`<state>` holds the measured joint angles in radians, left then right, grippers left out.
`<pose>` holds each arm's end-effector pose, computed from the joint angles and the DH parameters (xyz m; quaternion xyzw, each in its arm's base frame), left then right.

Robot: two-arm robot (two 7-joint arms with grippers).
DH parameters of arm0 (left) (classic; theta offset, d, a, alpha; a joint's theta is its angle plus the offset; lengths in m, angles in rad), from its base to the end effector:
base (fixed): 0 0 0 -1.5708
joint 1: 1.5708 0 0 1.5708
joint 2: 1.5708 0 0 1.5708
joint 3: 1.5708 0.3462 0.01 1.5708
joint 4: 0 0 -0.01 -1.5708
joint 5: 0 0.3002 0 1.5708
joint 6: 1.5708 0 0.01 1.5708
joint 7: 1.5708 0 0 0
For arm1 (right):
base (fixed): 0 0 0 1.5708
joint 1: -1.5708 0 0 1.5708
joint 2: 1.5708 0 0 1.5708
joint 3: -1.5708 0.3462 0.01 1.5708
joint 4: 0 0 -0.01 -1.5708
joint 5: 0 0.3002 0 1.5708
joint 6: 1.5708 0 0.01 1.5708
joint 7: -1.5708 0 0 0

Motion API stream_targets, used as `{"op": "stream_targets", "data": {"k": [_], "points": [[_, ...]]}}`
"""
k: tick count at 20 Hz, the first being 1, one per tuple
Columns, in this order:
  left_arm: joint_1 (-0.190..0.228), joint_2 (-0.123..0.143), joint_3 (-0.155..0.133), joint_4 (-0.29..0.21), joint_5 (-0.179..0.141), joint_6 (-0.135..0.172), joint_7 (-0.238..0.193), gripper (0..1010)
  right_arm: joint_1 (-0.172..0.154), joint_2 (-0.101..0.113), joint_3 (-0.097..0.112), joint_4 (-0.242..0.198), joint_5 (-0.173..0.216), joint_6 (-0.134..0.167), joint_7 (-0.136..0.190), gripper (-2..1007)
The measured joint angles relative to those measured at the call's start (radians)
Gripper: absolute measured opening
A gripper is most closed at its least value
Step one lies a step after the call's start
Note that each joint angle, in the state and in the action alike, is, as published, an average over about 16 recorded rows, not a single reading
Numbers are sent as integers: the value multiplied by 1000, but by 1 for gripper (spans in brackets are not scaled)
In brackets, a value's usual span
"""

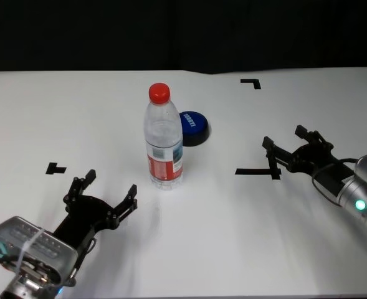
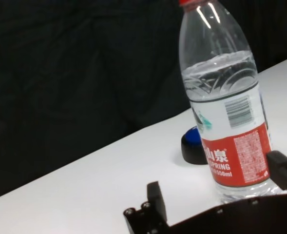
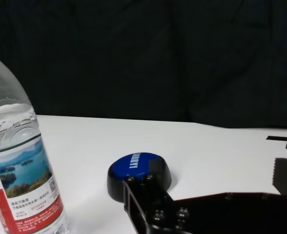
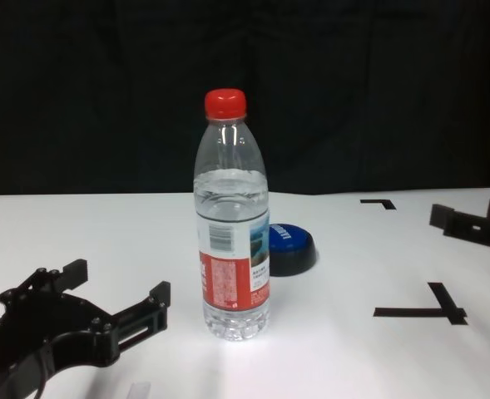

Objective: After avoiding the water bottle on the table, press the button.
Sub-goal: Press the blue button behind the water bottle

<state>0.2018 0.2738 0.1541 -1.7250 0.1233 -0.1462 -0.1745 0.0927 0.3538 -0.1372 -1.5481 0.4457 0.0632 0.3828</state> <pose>0.2457 0.0359 -0.3655 0.1046 -0.1447 0.5409 0.8219 0.3485 -0.0848 -0.3257 0.0209 0.0411 -0.5066 0.8610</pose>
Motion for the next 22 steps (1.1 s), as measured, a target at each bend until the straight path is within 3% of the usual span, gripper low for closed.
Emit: {"op": "stream_targets", "data": {"k": [11,22], "points": [[0,0,0,0,0,0,0,1003,18,52,-27,-8,32,33,18,1003],[0,0,0,0,0,0,0,1003,70,108,-101,23,31,50,64,1003]]}}
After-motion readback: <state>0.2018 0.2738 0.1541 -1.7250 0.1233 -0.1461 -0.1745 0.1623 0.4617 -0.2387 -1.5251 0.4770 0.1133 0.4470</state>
